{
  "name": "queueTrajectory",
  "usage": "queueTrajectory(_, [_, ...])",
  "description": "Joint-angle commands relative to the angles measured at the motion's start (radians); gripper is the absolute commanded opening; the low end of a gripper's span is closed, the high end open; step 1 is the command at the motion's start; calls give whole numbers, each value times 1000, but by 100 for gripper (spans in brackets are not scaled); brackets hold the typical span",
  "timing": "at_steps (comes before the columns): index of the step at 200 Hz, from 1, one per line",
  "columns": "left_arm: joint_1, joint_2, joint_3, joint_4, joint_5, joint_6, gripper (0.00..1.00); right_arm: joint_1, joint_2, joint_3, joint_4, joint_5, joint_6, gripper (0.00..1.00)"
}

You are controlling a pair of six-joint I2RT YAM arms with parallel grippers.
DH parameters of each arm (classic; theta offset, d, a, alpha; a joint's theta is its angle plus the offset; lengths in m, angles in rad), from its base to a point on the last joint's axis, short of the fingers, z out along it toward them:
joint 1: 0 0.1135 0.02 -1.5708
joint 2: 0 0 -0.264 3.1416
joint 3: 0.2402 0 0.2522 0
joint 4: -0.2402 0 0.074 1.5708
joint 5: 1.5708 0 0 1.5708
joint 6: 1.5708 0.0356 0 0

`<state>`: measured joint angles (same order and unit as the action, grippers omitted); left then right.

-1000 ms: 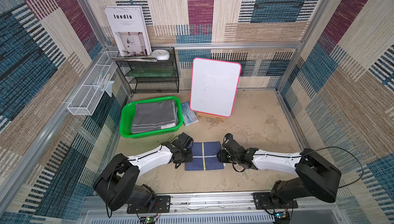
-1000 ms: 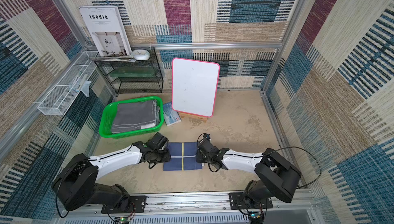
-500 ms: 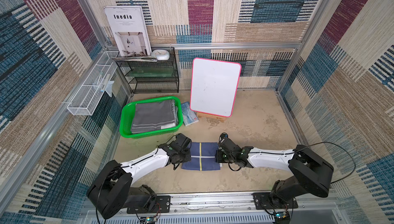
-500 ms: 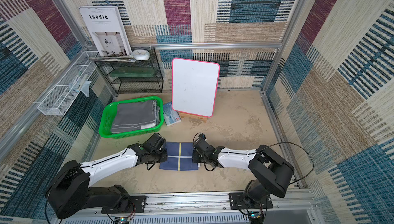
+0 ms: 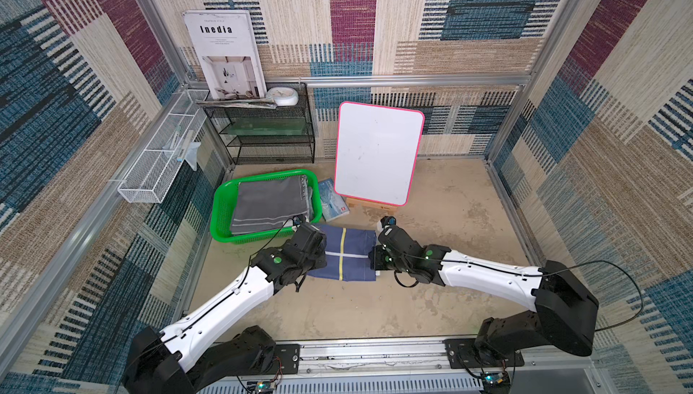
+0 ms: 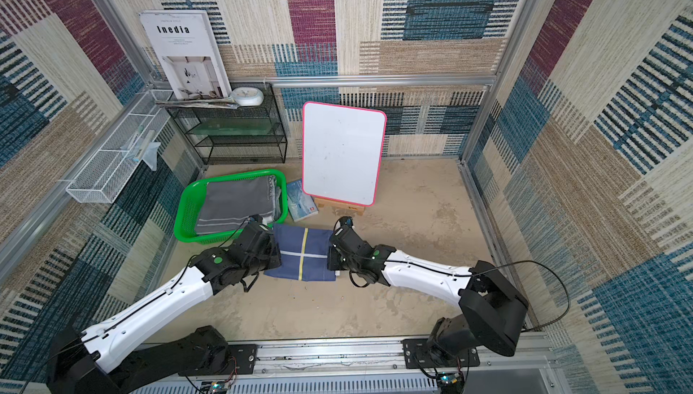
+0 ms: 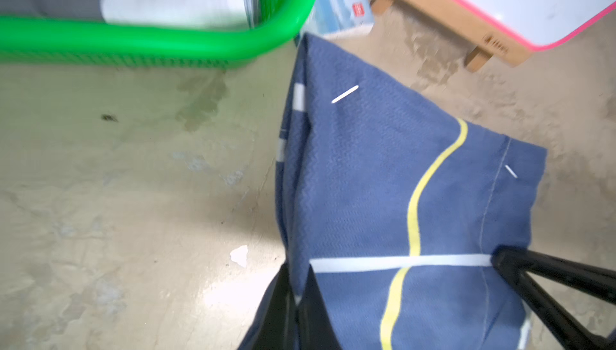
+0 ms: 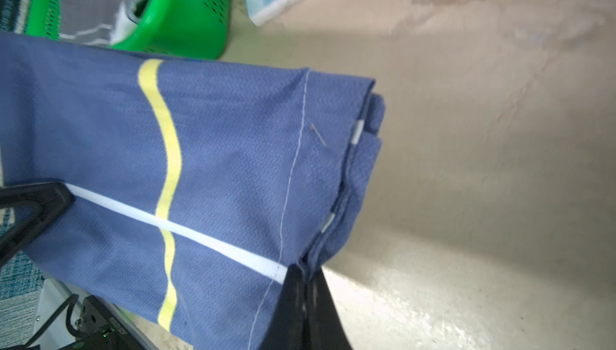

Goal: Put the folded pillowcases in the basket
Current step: Pick up the pillowcase at the center of the board, then place the pillowcase in the basket.

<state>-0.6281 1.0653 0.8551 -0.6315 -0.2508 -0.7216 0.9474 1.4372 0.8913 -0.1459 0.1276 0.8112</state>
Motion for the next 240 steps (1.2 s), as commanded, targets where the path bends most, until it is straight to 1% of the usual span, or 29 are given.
queueTrajectory(1, [30,-25,71,-84,-120,34,0,1,20,93,-25,6,-75,0])
queueTrajectory(17, [63,-27,125,-85,-121,37,0,1,69,190,-39,6,-109,0])
queueTrajectory(42, [129,-1,216,-90,-154,54,0,1,176,351,-58,4,-154,0])
queueTrajectory(69, [232,34,296,-63,-155,86,0,0,310,545,-79,-2,-197,0])
queueTrajectory(87, [291,57,325,-29,-171,109,0,0,410,682,-90,-13,-225,0])
queueTrajectory(110, [383,94,354,12,-163,154,0,1,545,865,-119,-38,-255,0])
queueTrajectory(128, [469,126,358,45,-122,156,0,0,645,996,-139,-54,-278,0])
queueTrajectory(144, [557,167,358,64,-38,135,0,-2,732,1103,-139,-66,-300,0])
queueTrajectory(155, [599,193,351,95,2,135,0,-6,789,1172,-142,-82,-306,0])
queueTrajectory(194, [682,283,336,182,61,147,0,-17,966,1372,-138,-147,-304,0])
queueTrajectory(217, [715,348,337,206,70,152,0,-27,1045,1471,-142,-182,-288,0])
queueTrajectory(240, [747,397,328,227,91,145,0,-38,1095,1515,-131,-211,-266,0])
